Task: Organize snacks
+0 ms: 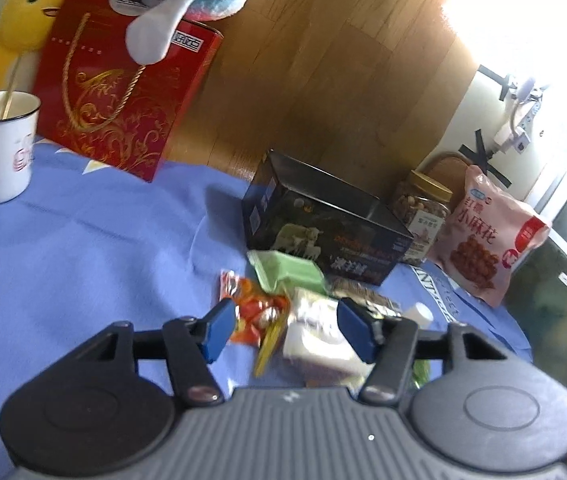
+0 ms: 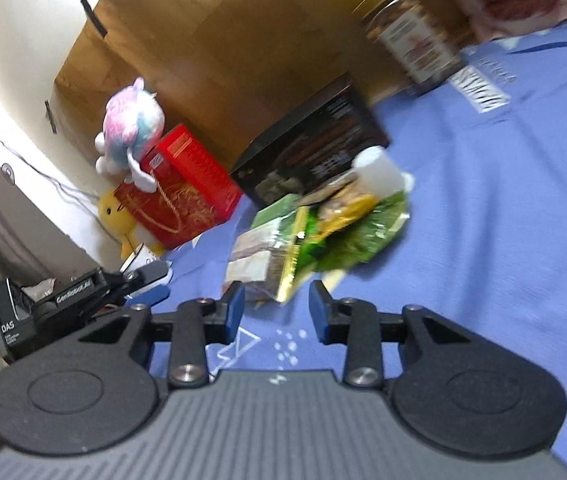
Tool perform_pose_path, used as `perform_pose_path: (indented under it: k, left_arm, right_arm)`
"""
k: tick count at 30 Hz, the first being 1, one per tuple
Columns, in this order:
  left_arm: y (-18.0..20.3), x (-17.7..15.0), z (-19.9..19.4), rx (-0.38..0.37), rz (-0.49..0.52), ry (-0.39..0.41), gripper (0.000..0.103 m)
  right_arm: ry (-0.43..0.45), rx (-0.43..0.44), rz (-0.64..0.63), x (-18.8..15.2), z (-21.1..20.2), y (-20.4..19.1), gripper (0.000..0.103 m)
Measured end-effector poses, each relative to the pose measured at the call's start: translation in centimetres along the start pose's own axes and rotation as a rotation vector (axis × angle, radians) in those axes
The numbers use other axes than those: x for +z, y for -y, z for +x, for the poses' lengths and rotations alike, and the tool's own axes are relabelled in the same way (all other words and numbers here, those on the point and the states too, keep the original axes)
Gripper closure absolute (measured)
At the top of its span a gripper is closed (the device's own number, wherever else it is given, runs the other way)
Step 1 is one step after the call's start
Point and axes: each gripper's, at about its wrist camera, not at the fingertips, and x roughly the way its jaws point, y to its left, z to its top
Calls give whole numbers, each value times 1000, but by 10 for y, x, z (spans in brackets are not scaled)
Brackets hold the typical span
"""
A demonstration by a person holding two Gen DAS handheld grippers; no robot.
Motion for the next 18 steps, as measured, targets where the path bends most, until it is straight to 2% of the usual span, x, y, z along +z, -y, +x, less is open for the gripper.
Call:
perform_pose_path:
  k: [6, 8, 9, 11, 13, 15, 18]
  left_arm:
    - [13, -4, 45, -26, 44, -104, 44]
    - [18, -13, 60, -26, 44, -166, 54]
    - [20, -19, 62, -17, 39, -166, 54]
    - [27, -27, 52, -7, 56, -122, 58]
    - [31, -31, 43, -31, 18, -118, 62]
    - [38, -37, 38, -88, -10, -109, 62]
    - [52, -41, 37, -180, -38, -95, 62]
  right_arm:
    - [-105, 36, -3, 15, 54, 1, 63]
    - [-153, 39, 1, 16, 73, 1, 64]
    - [-174, 50, 6, 15, 78, 1, 66]
    - [-152, 40, -50, 10, 71, -5, 86]
    - [-126, 55, -71, 6, 54, -7, 87]
    - [-91, 53, -83, 5, 32, -9, 89]
    - [3, -2, -209, 7, -2, -25, 89]
